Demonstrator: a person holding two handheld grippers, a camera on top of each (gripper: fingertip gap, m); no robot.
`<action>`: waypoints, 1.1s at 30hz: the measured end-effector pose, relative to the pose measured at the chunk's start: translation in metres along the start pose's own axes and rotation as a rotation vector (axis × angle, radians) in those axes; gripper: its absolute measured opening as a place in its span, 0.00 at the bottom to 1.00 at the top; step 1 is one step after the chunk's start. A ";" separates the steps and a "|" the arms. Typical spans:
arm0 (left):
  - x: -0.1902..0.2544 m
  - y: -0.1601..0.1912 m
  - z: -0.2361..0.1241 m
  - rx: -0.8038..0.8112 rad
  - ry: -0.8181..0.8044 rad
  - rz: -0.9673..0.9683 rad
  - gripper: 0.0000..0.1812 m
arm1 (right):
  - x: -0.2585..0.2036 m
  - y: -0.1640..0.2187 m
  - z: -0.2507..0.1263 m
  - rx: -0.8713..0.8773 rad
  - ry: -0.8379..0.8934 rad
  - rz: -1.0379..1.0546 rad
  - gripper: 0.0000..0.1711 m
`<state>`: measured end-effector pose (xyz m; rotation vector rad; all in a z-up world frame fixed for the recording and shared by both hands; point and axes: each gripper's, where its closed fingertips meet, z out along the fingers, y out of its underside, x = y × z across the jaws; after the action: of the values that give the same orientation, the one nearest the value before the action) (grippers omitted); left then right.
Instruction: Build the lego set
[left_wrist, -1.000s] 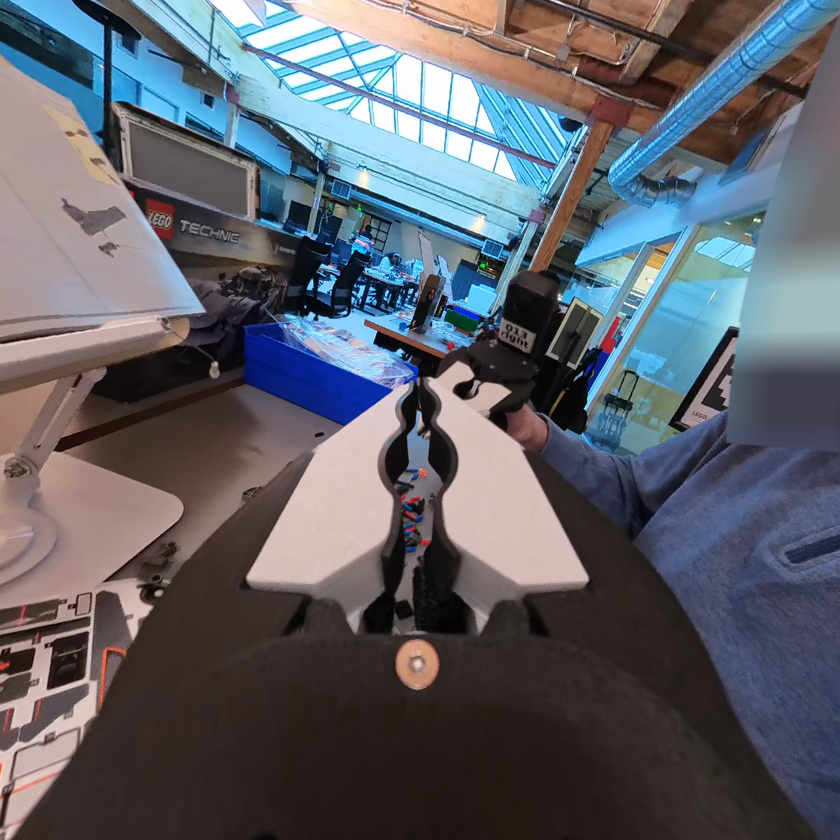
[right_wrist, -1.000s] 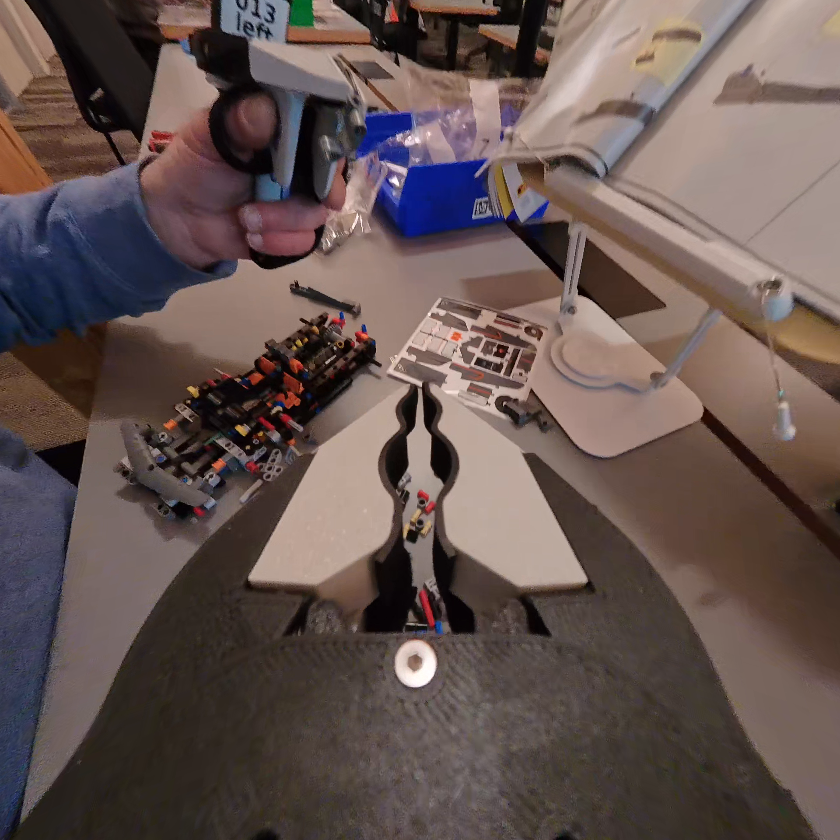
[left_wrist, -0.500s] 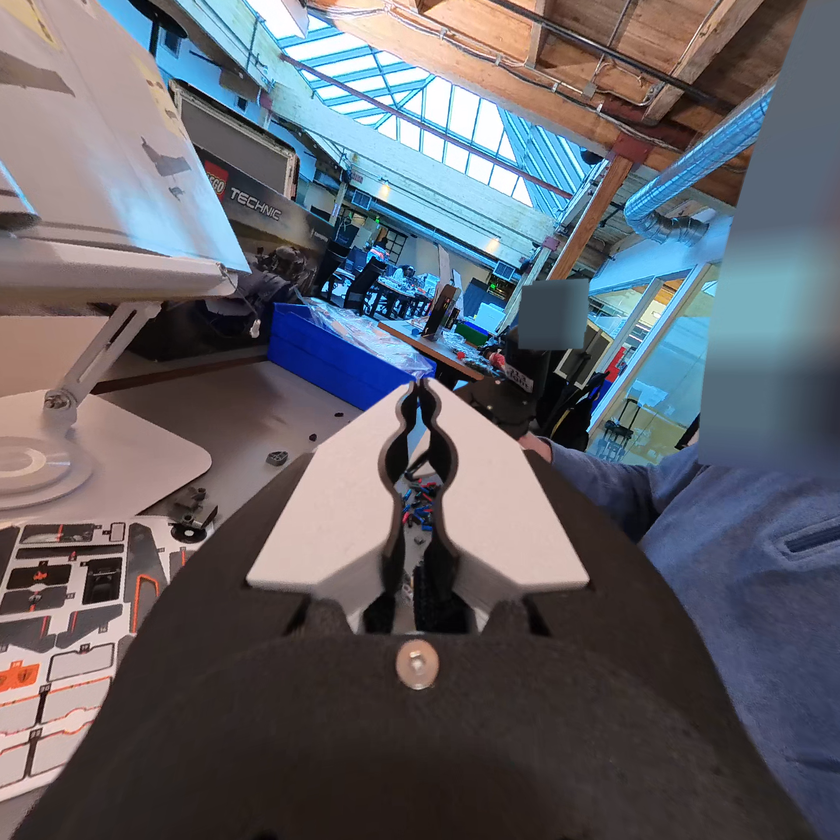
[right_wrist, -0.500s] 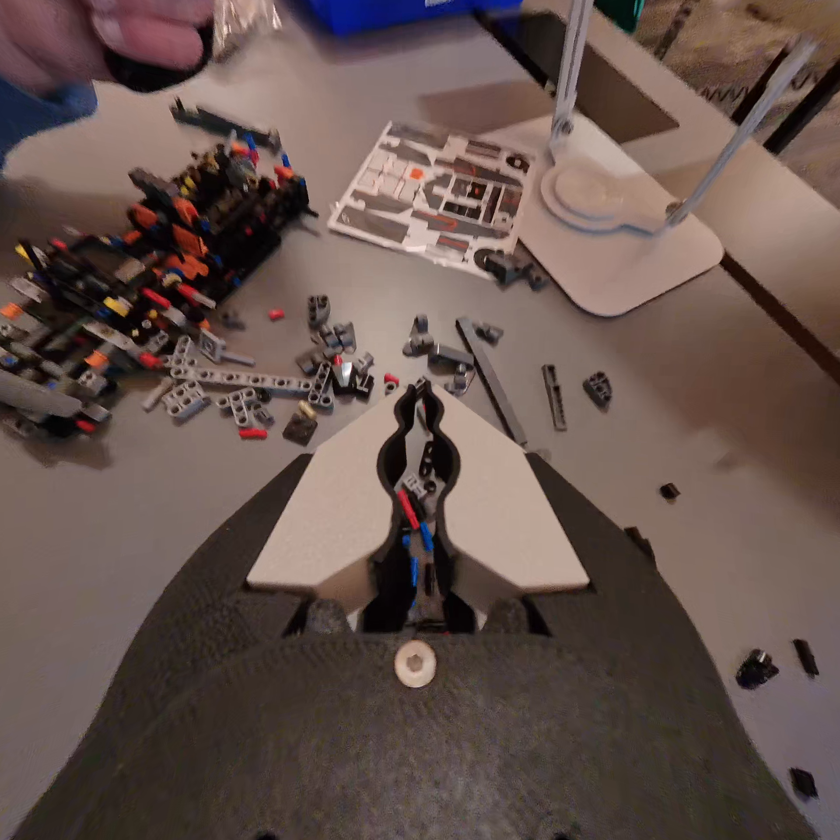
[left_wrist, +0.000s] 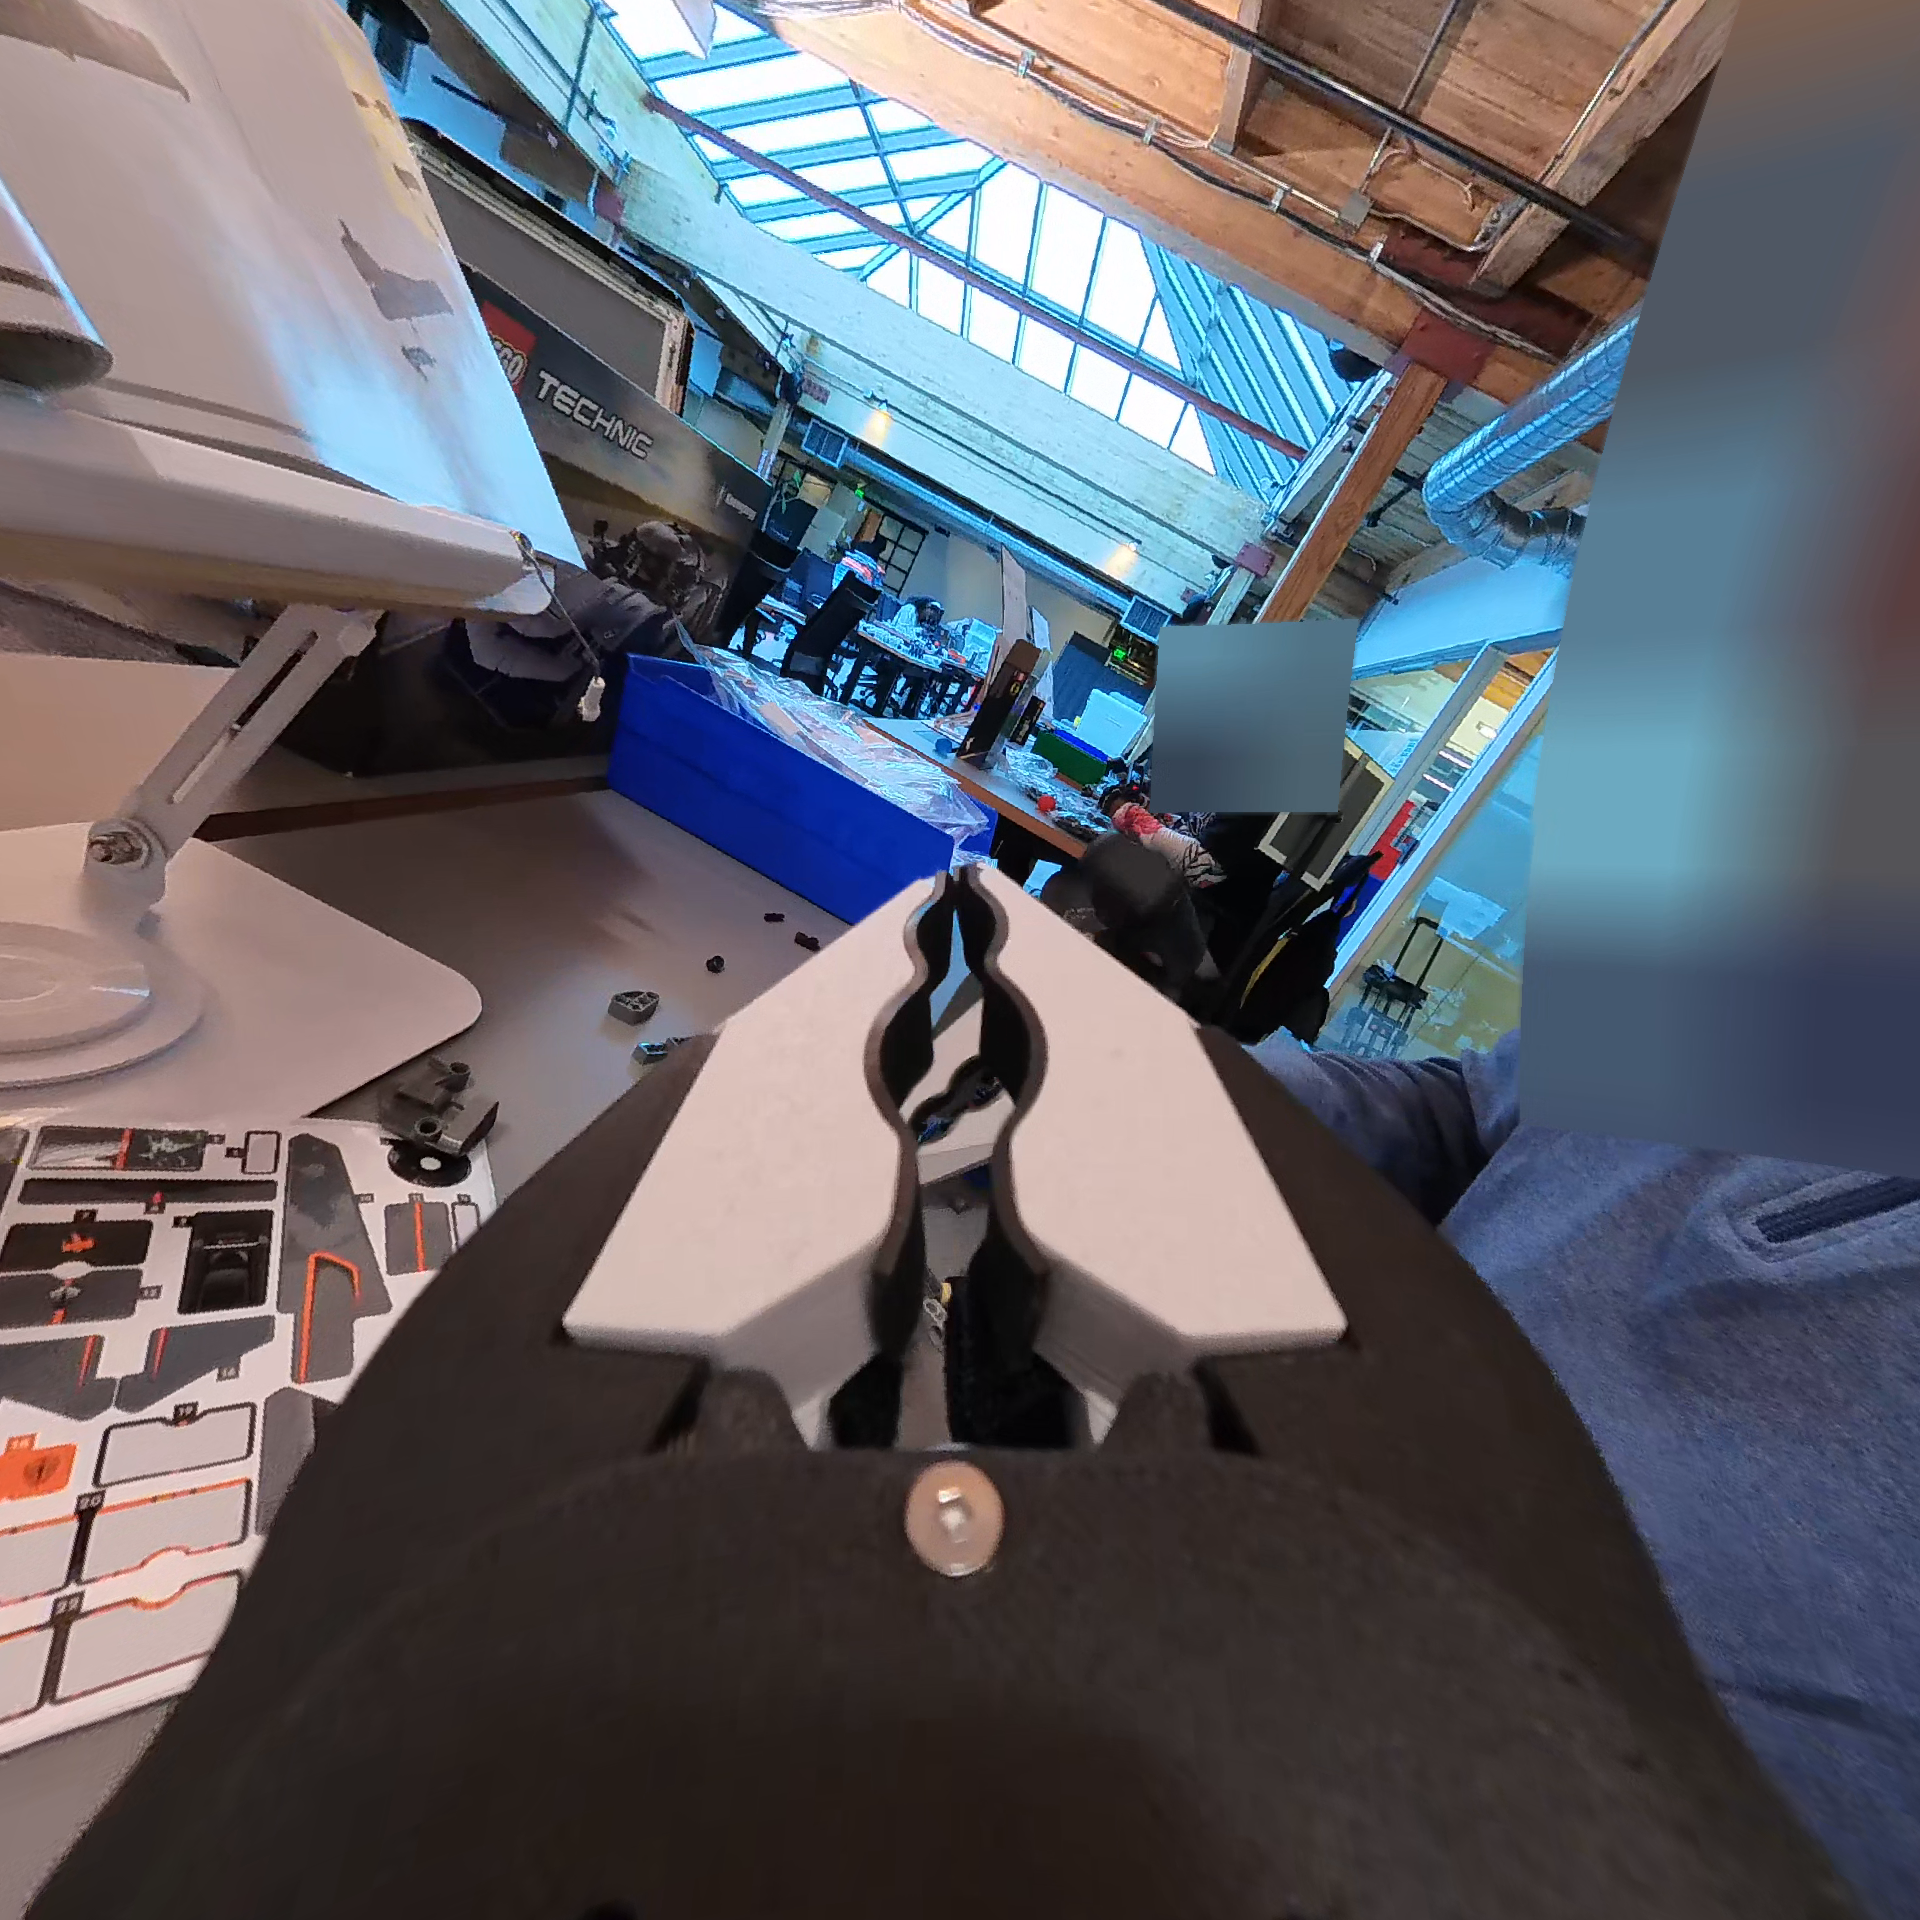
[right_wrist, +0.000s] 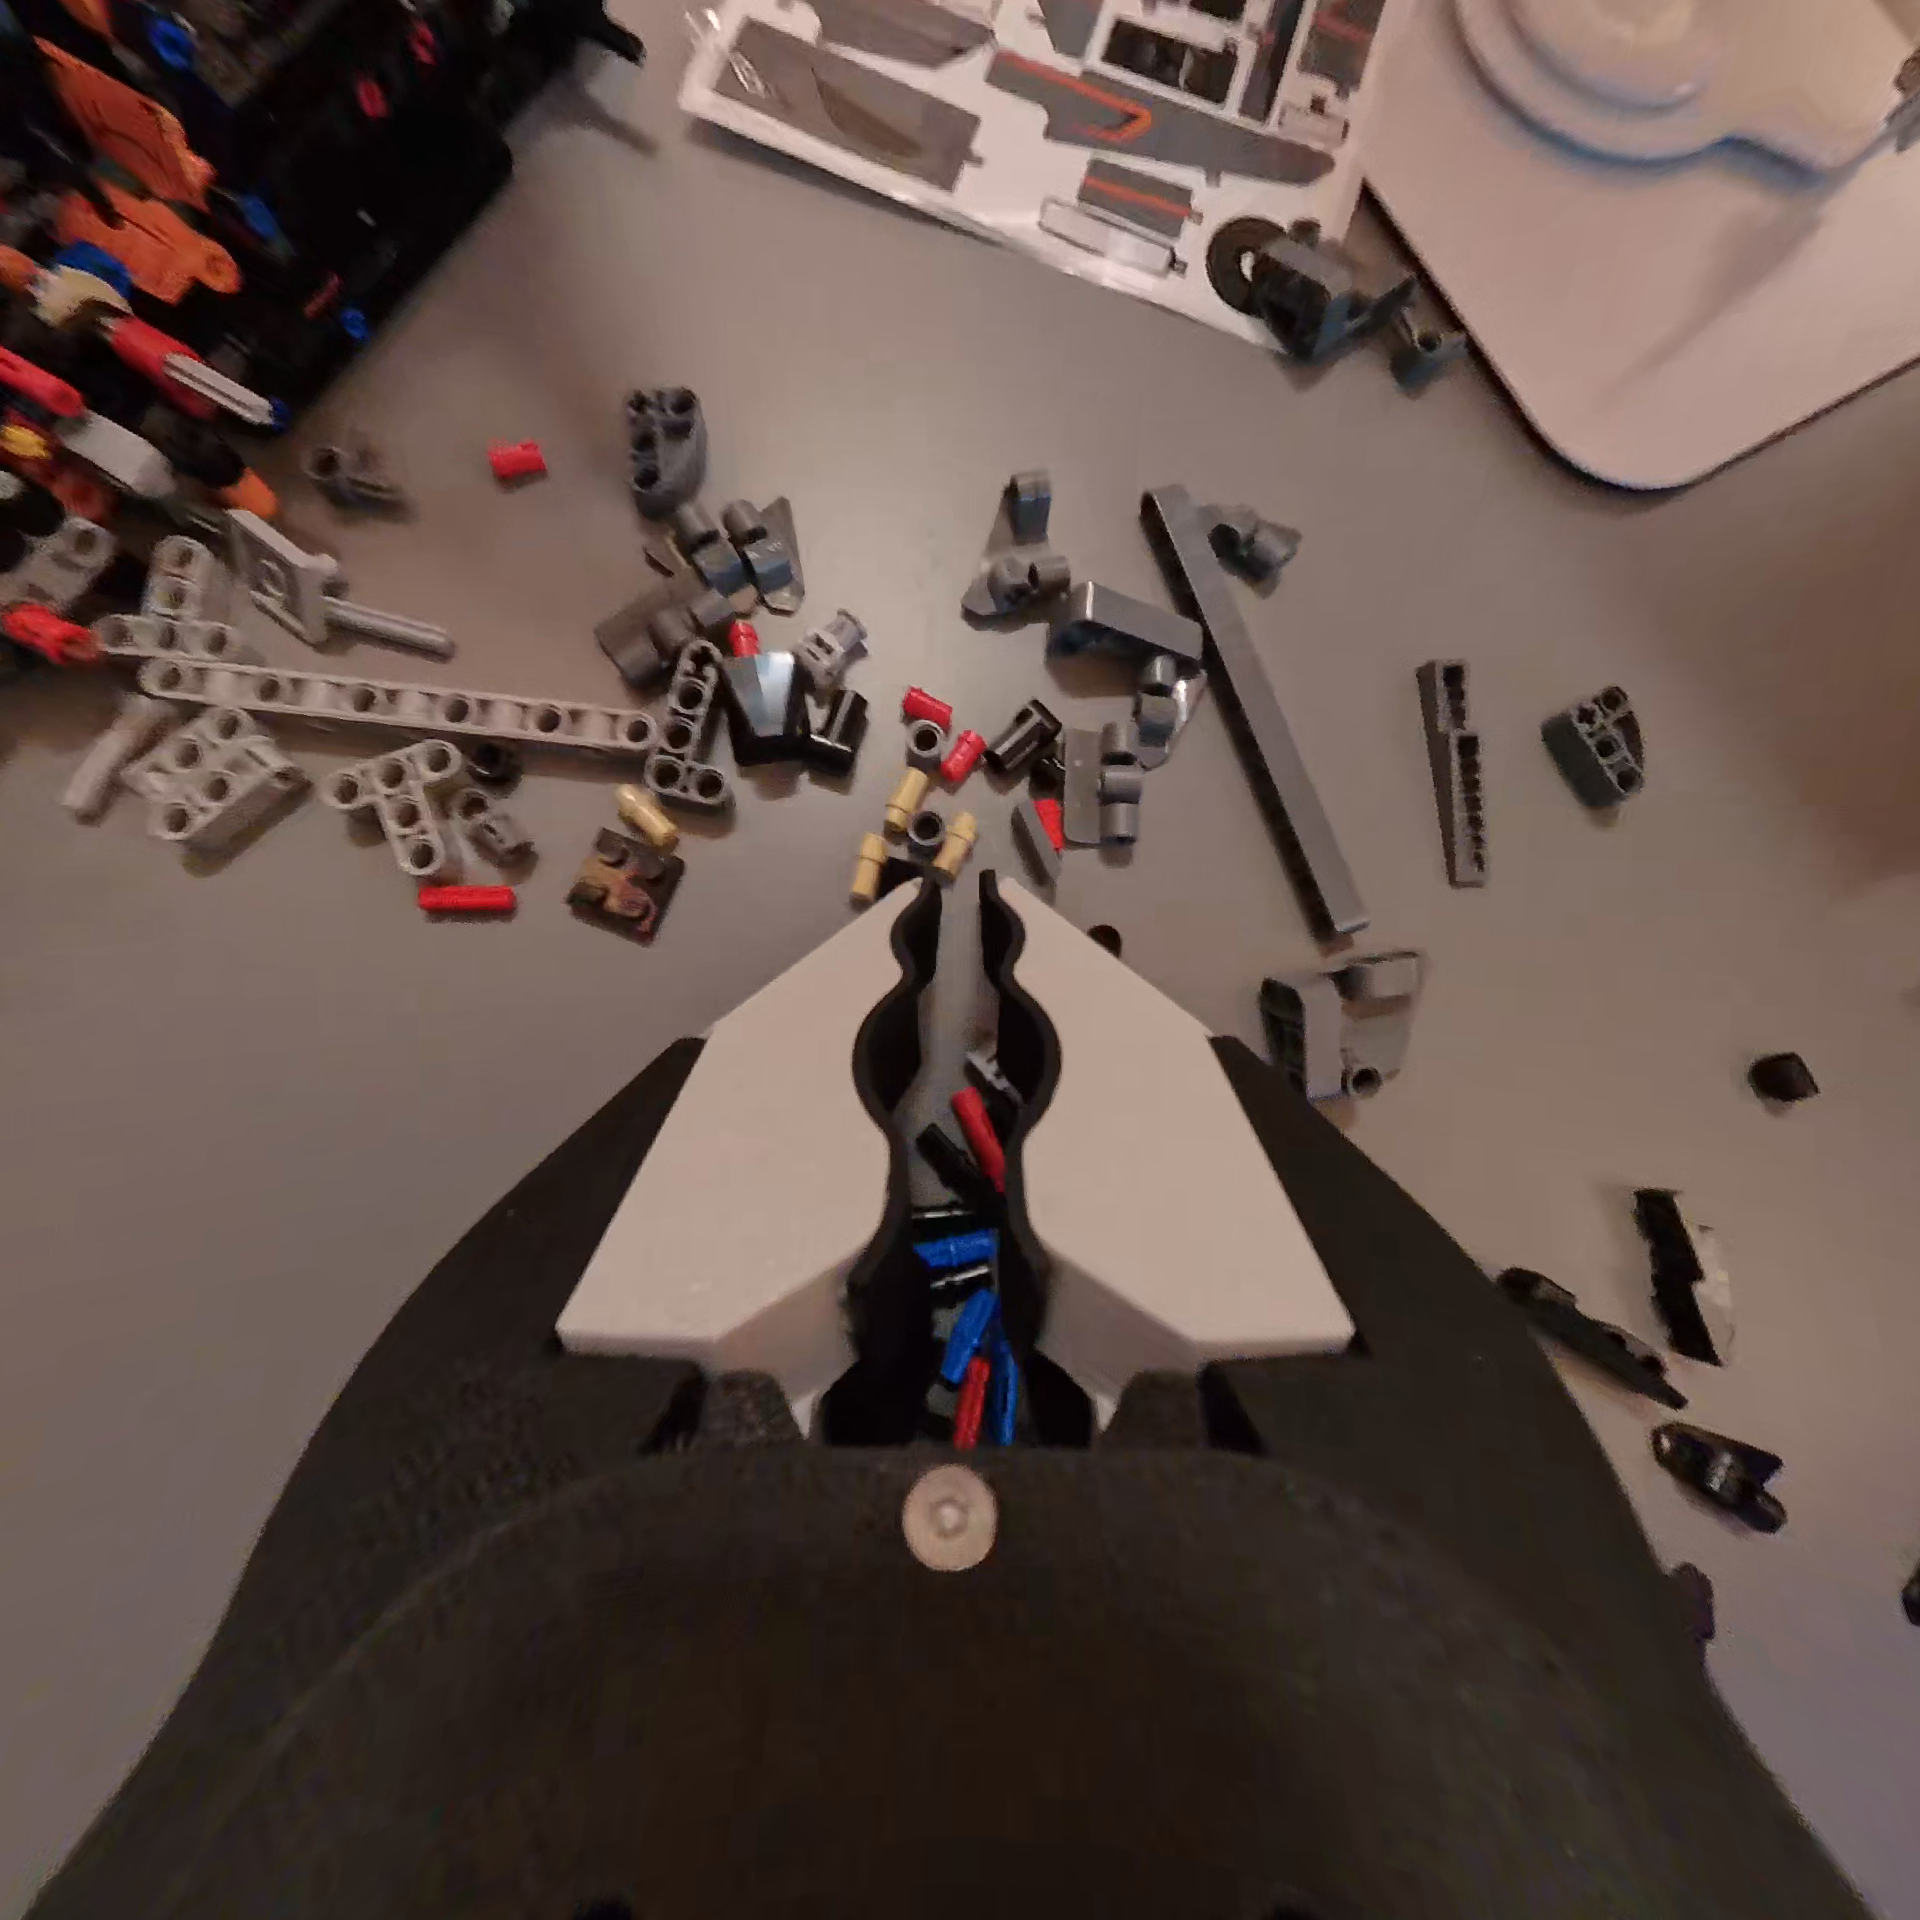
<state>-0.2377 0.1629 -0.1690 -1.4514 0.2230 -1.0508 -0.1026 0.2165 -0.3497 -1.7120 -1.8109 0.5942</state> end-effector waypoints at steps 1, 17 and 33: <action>0.000 0.000 0.000 0.000 0.001 -0.002 0.00 | 0.001 0.001 0.001 -0.006 0.003 0.006 0.03; -0.002 0.000 0.000 0.005 0.002 -0.009 0.00 | -0.003 -0.006 0.008 0.019 -0.011 0.056 0.01; 0.000 0.005 0.006 -0.008 0.013 -0.015 0.00 | -0.022 0.006 -0.016 -0.036 -0.159 0.066 0.06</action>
<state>-0.2315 0.1655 -0.1724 -1.4562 0.2262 -1.0732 -0.0872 0.1944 -0.3441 -1.7988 -1.8900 0.7481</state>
